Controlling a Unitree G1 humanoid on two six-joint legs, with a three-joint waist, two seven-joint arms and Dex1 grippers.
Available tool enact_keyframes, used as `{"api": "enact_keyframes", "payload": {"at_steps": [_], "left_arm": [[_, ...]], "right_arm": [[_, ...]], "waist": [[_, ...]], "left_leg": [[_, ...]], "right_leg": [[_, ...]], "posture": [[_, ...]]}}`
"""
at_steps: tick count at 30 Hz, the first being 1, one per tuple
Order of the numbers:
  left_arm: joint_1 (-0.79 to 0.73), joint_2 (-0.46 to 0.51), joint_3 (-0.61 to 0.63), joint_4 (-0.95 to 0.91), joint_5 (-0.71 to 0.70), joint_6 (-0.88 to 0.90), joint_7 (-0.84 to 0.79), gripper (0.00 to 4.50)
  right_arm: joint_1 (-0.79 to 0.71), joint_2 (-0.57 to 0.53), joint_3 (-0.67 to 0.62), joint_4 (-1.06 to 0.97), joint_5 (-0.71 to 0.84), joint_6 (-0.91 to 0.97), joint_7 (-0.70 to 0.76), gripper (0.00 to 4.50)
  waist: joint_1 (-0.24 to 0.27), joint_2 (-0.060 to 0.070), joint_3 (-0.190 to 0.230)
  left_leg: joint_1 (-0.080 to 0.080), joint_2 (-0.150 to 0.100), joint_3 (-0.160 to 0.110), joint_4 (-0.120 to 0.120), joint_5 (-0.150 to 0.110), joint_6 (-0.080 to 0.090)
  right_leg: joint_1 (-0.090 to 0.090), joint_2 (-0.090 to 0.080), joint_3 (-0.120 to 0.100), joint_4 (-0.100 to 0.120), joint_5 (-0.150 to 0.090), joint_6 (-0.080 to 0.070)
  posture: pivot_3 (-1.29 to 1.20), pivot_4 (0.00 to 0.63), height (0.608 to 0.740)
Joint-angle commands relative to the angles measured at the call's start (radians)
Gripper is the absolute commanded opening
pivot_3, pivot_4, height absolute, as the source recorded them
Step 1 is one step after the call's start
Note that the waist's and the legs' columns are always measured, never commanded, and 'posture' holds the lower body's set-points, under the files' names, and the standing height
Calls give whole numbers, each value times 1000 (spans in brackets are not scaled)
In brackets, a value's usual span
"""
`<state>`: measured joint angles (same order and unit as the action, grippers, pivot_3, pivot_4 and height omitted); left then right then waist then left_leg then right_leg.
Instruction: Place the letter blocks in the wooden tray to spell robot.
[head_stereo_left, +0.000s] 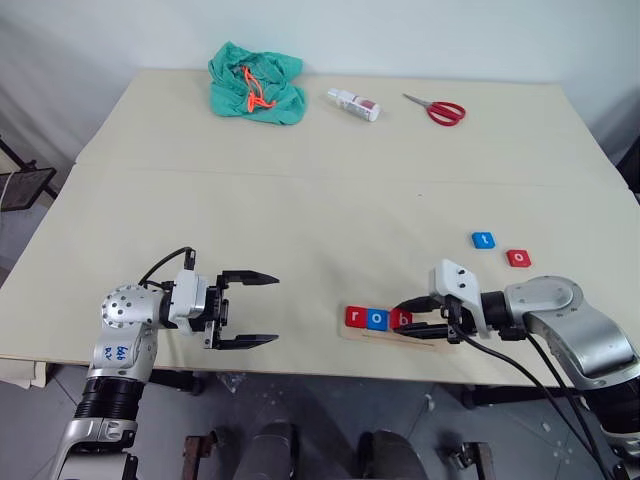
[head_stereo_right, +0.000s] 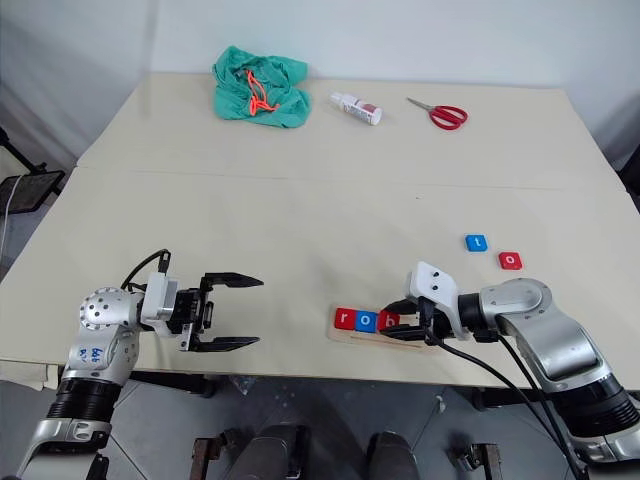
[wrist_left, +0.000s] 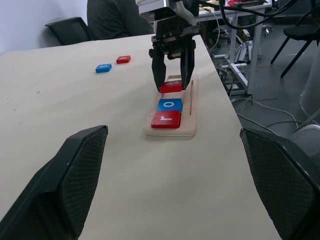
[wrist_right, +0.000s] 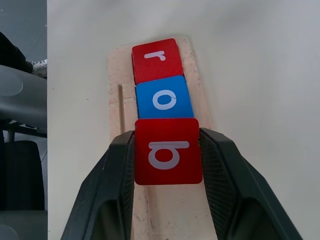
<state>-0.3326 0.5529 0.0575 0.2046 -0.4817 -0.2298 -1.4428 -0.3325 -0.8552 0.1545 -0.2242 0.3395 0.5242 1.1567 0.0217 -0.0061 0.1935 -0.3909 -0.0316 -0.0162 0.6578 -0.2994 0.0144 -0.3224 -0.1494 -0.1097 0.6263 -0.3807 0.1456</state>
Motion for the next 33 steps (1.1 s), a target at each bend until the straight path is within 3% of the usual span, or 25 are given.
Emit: {"api": "enact_keyframes", "payload": {"at_steps": [1, 6, 13, 17, 27, 33], "left_arm": [[-1, 1, 5, -27, -10, -10, 0, 4500], [-19, -7, 0, -5, -5, -17, -2, 4500], [-41, -21, -6, 19, 1, -28, -7, 4500], [-59, -30, -14, 52, 4, -40, -26, 4500], [-120, -57, -36, 136, 7, -67, -78, 4500], [-135, -68, -53, 153, 0, -62, -112, 4500]], "right_arm": [[3, 5, -7, -17, -5, -9, -10, 2795], [18, -8, -42, -60, 20, 20, -18, 4447], [76, -35, -171, -144, 94, 89, -56, 4447], [214, -28, -335, -180, 146, 87, -85, 4447], [385, 48, -608, -67, 139, -10, -219, 4447], [430, 170, -720, 15, 105, -47, -425, 4447]], "waist": [[0, 0, 0], [1, 0, 0], [2, 0, 0], [6, 0, 0], [3, 0, 0], [3, 0, 0]], "left_leg": [[0, 0, 0, 0, 0, 0], [0, 0, 0, 0, 0, 0], [0, 0, 0, 0, 0, 0], [0, 0, 0, 0, 0, 0], [0, 0, 1, 0, 0, 0], [0, 0, 1, -1, 0, 0]], "right_leg": [[0, 0, 0, 0, 0, 0], [0, 0, 0, 0, 0, 0], [0, 0, 0, 0, 0, 0], [0, 0, -1, 0, 0, 0], [0, 0, 0, 0, 0, 0], [0, 0, 0, 0, 0, 0]], "posture": [[0, 150, 740], [0, 150, 740], [0, 150, 740], [0, 150, 740], [0, 150, 740], [0, 150, 740]]}}
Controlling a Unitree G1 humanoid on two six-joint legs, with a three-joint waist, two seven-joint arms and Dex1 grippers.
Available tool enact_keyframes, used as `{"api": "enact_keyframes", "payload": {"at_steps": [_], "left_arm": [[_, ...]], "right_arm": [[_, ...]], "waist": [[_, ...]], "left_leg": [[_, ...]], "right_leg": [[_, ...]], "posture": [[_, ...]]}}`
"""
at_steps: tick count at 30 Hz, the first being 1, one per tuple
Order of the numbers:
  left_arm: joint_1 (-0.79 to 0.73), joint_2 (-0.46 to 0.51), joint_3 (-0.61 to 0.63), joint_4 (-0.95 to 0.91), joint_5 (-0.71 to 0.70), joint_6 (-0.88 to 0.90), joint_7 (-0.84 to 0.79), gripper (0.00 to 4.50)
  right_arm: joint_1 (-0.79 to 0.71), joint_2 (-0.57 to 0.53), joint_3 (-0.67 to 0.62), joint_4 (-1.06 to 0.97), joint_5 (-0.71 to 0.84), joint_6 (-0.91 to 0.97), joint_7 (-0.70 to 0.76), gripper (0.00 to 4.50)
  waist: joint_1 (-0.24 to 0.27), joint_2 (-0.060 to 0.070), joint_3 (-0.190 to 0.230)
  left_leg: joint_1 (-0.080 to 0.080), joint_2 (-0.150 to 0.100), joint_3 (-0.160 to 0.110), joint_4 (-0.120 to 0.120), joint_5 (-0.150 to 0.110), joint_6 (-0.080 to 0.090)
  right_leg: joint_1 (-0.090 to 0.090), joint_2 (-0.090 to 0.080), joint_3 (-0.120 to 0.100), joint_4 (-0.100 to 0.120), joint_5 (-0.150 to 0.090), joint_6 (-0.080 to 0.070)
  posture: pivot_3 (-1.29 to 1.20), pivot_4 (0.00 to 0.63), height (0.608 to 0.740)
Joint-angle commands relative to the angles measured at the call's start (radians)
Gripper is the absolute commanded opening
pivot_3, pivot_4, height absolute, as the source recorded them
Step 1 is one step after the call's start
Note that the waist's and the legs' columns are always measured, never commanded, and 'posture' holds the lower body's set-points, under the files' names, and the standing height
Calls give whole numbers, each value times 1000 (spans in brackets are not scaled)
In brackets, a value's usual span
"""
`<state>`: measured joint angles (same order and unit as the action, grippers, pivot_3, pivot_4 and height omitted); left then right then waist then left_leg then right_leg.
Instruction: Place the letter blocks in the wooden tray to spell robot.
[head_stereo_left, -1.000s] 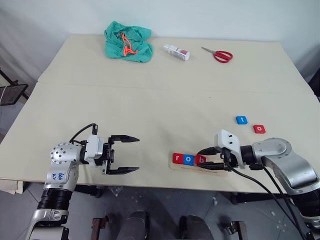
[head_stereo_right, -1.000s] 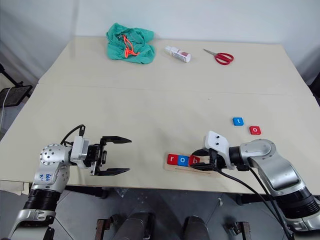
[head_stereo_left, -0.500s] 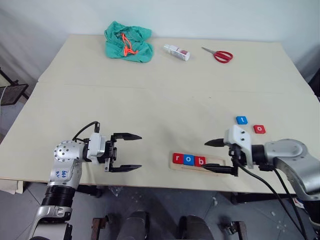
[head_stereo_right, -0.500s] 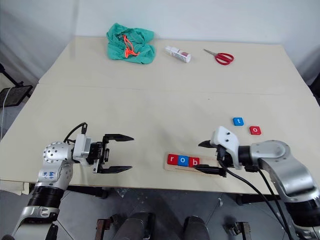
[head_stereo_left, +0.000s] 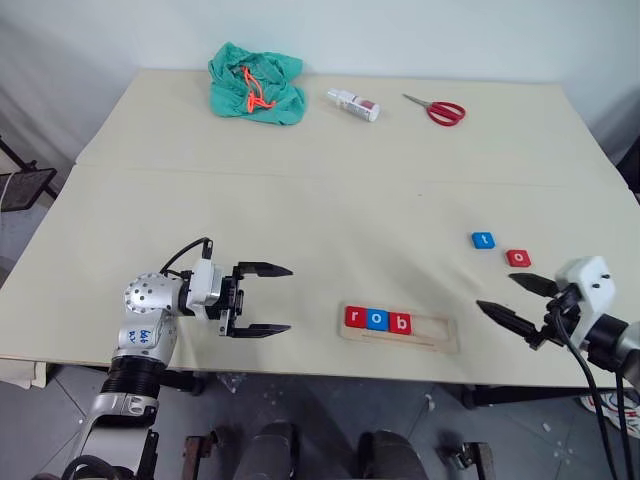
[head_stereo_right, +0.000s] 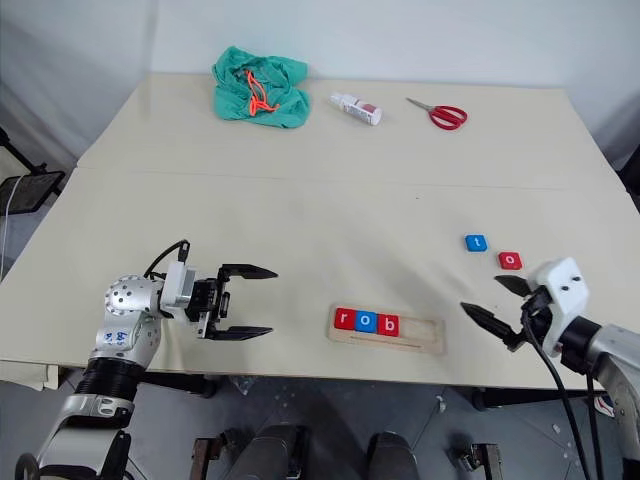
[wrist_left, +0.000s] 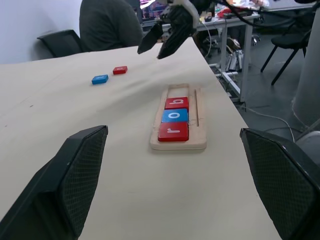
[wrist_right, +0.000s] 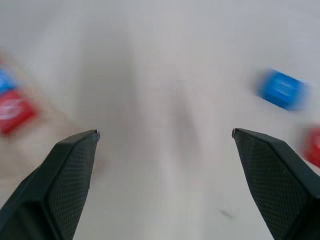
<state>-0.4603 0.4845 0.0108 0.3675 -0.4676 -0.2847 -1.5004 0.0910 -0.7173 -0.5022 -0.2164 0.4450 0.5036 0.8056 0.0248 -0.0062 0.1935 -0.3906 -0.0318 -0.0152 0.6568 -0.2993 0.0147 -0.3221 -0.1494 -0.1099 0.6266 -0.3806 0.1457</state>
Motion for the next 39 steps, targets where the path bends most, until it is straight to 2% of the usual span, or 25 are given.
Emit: {"api": "enact_keyframes", "payload": {"at_steps": [1, 9, 27, 32, 35, 39], "left_arm": [[-7, 1, -8, -10, -15, -6, -57, 4500], [-7, 10, -16, -10, -21, 0, -58, 4500], [-28, 17, -11, 14, -18, -12, -62, 4500], [-36, 13, -13, 27, -14, -18, -57, 4500], [-30, 9, -19, 11, -18, -12, -54, 4500], [-21, 14, -18, -11, -21, -4, -45, 4500]], "right_arm": [[7, 43, -69, 10, -2, -28, -92, 4447], [25, 87, -75, 15, -3, -41, -175, 4447], [8, 55, -85, 9, 6, -17, -197, 4447], [-152, 75, -24, 120, -24, 32, -303, 4447], [-277, 87, 24, 261, -81, -13, -361, 4447], [-373, 100, 57, 372, -104, -51, -377, 4447]], "waist": [[0, 0, 0], [-1, 0, 0], [-1, 0, 0], [-5, 0, 0], [-12, 0, 0], [-12, 0, 0]], "left_leg": [[0, 0, 0, 0, 0, 0], [0, 0, 0, 0, 0, 0], [0, 0, 1, 0, 0, 0], [1, 0, 1, 0, 0, 0], [1, 1, 1, 0, 0, 0], [1, 0, 0, -3, 0, 0]], "right_leg": [[0, 0, 0, 0, 0, 0], [0, 0, 1, 0, 0, 0], [0, 0, 1, 0, 0, 0], [0, 0, 2, 0, 0, 0], [0, 1, 2, 1, 0, 0], [-1, 0, 1, 1, 0, 0]], "posture": [[0, 150, 740], [0, 150, 740], [0, 150, 740], [0, 150, 740], [0, 150, 740], [0, 150, 740]]}}
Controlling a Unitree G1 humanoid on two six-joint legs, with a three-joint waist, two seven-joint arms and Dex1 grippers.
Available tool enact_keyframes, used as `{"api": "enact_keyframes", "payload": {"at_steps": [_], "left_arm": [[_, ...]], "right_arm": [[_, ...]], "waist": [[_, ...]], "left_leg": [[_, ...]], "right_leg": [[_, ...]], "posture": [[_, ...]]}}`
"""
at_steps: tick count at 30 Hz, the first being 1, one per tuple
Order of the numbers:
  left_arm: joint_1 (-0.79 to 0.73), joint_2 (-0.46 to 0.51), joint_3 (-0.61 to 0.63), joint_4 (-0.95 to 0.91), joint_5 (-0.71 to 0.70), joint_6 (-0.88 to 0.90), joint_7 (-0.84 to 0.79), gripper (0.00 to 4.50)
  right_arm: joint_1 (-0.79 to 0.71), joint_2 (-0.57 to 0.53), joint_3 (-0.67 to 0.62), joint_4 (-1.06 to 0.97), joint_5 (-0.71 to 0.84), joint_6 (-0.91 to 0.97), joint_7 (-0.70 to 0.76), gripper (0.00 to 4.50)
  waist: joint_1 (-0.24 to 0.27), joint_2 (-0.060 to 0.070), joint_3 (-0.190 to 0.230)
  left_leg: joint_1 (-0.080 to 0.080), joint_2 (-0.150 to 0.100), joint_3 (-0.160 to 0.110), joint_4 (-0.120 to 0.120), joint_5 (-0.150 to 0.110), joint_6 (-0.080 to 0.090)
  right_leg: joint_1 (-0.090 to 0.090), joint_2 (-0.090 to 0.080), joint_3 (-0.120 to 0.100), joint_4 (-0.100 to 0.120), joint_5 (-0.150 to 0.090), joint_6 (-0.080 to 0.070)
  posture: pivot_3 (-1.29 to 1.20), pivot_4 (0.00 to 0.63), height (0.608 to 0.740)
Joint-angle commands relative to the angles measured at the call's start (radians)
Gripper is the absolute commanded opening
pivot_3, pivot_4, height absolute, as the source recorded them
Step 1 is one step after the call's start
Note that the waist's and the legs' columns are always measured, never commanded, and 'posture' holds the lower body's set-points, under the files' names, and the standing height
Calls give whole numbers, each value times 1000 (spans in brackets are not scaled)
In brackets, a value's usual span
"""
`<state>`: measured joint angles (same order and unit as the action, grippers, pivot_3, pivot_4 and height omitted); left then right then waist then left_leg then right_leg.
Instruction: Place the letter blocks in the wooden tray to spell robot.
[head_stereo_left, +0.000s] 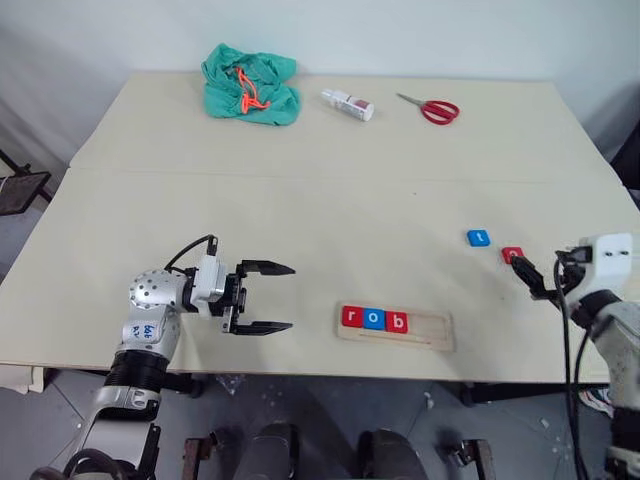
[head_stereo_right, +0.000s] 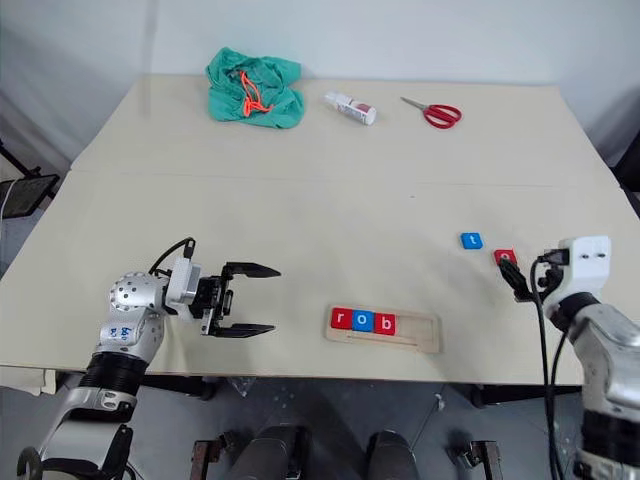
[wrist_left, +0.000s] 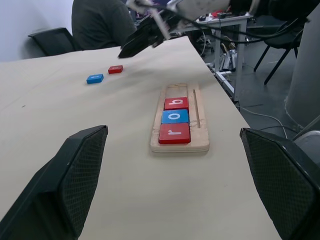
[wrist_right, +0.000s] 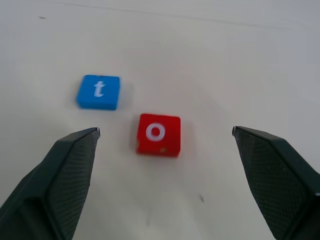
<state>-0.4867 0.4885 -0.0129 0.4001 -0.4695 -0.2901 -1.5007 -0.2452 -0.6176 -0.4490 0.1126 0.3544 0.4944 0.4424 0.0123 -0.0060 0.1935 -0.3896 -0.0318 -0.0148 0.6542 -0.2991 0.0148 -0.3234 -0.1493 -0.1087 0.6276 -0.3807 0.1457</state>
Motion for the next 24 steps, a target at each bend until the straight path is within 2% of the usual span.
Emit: {"api": "enact_keyframes", "payload": {"at_steps": [1, 7, 13, 16, 23, 24], "left_arm": [[10, 12, 7, -49, -20, 3, -43, 4500], [39, 20, 15, -87, -20, 13, -24, 4500], [52, 25, 23, -102, -18, 15, -13, 4500], [51, 25, 23, -100, -16, 14, -13, 4500], [35, 13, 18, -84, -12, 6, -14, 4500], [34, 12, 17, -84, -12, 5, -14, 4500]], "right_arm": [[-57, 2, 19, 76, -24, -57, -13, 4447], [-125, 1, 76, 222, -77, -115, -29, 4447], [-106, 11, 88, 231, -83, -119, -37, 4447], [-108, 16, 92, 248, -87, -121, -38, 3854], [-108, 29, 95, 214, -79, -111, -38, 1502], [-98, 32, 89, 183, -72, -107, -40, 1466]], "waist": [[1, 0, 0], [-2, 0, 0], [-10, 0, 0], [-12, 0, 0], [-12, 0, 0], [-11, 0, 0]], "left_leg": [[0, 0, 0, -1, 0, 0], [0, 0, 0, -1, 0, 0], [0, 0, 0, -1, 0, 0], [0, 0, 0, -1, 0, 0], [0, 0, -1, 0, 0, 0], [0, 0, -1, 0, 0, 0]], "right_leg": [[0, 0, 0, 0, 0, 0], [0, 0, 0, 0, 0, 0], [0, 0, -1, 0, 0, 0], [0, 0, -1, 0, 0, 0], [1, 0, -1, 0, 0, 0], [1, 0, -1, 0, 0, 0]], "posture": [[0, 150, 740], [0, 150, 740], [0, 150, 740], [0, 150, 740], [0, 150, 740], [0, 150, 740]]}}
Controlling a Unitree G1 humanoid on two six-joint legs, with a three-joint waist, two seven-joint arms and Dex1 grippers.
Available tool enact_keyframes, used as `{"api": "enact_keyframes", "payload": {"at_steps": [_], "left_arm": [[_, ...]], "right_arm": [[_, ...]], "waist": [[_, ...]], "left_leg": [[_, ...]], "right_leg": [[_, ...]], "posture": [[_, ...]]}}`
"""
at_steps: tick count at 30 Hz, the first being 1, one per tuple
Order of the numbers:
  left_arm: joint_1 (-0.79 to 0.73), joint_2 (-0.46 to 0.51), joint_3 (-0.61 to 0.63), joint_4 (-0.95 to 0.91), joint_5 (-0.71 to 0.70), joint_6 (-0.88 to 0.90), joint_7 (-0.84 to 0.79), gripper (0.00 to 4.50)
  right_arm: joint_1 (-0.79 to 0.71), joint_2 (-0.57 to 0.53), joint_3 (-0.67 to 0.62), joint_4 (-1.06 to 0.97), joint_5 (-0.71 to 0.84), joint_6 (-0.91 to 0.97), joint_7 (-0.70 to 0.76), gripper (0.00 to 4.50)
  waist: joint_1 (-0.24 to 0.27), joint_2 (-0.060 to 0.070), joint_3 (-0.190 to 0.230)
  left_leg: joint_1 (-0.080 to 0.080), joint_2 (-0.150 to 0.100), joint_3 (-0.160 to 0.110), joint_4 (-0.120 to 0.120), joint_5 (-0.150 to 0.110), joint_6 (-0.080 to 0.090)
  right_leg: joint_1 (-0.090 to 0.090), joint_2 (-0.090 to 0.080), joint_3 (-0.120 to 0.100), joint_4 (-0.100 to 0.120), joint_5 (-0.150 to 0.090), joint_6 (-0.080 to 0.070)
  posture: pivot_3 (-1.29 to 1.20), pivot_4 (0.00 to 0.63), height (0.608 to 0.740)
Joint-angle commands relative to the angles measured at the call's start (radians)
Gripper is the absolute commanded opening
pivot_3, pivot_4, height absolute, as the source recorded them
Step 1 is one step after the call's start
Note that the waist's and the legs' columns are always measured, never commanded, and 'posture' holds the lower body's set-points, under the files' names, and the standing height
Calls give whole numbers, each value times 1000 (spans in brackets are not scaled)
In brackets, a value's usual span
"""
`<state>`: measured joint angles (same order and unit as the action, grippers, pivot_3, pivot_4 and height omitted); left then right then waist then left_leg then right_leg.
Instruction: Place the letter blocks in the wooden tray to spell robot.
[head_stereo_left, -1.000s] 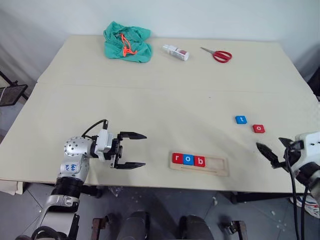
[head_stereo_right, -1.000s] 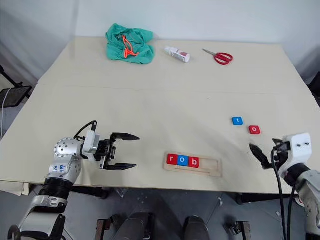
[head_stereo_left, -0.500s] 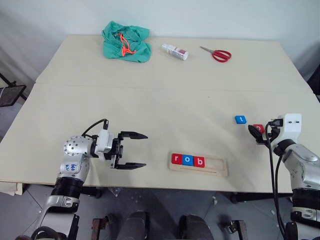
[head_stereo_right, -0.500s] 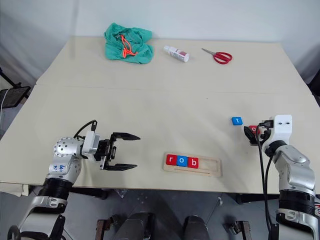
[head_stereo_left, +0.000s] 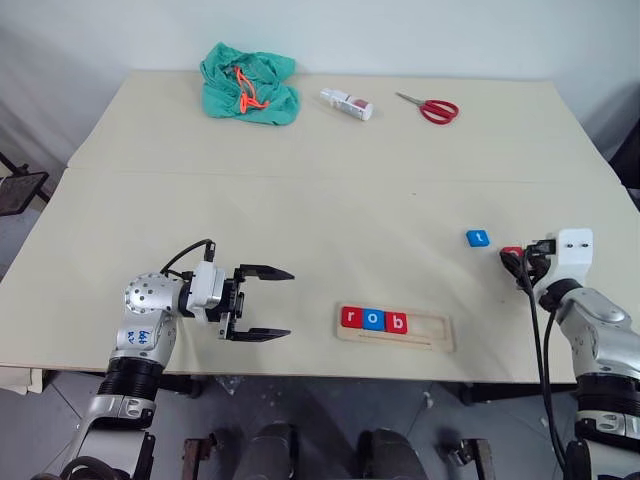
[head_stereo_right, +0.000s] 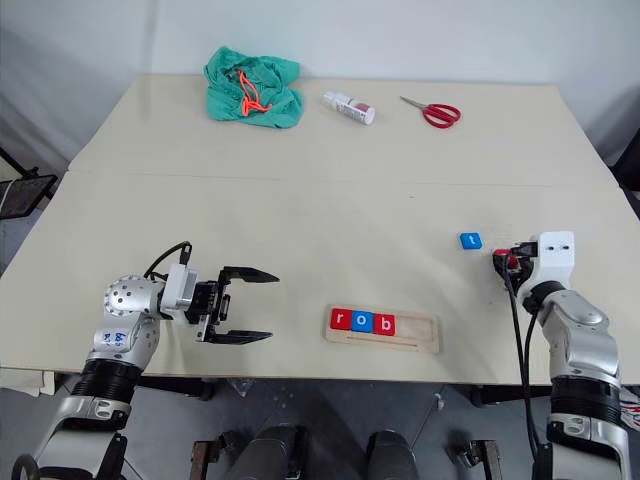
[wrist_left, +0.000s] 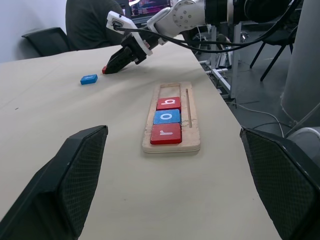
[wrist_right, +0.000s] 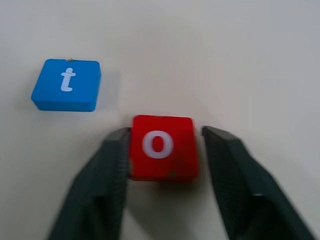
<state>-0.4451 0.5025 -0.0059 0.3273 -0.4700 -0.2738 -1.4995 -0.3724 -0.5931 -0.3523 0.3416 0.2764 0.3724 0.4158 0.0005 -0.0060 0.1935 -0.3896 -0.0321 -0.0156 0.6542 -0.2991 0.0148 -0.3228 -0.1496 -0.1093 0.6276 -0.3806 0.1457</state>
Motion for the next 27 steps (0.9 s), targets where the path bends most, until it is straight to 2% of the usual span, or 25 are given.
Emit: {"api": "enact_keyframes", "payload": {"at_steps": [1, 12, 17, 20, 27], "left_arm": [[-8, -3, 10, -13, -13, -10, -17, 4500], [-5, -4, 2, 3, -24, -11, -58, 4500], [-13, 3, 0, 28, -26, -16, -83, 4500], [-29, -1, -4, 51, -24, -22, -88, 4500], [-57, -10, -12, 77, -22, -34, -87, 4500]], "right_arm": [[45, 14, -19, -96, 19, 33, -24, 1466], [366, 127, -101, -828, 209, 322, -150, 1466], [551, 218, -102, -1064, 269, 418, -227, 1466], [647, 271, -76, -1128, 269, 423, -250, 1466], [676, 288, -78, -1101, 258, 392, -268, 1466]], "waist": [[0, 0, 0], [2, 0, 0], [7, 0, 0], [8, 0, 0], [2, 0, 0]], "left_leg": [[0, 0, 0, 0, 0, 0], [0, 0, 0, -1, 0, 0], [0, 0, 0, -2, 0, 0], [1, 0, 0, -2, 0, 0], [2, 0, 2, -2, 0, 0]], "right_leg": [[0, 0, 0, 0, 0, 0], [-1, 0, 1, 0, 0, 0], [-1, 0, 2, 0, 0, 0], [-1, 0, 2, 1, 0, 0], [-1, 1, 5, 1, 0, 0]], "posture": [[0, 150, 740], [0, 150, 740], [0, 150, 740], [0, 150, 740], [0, 150, 740]]}}
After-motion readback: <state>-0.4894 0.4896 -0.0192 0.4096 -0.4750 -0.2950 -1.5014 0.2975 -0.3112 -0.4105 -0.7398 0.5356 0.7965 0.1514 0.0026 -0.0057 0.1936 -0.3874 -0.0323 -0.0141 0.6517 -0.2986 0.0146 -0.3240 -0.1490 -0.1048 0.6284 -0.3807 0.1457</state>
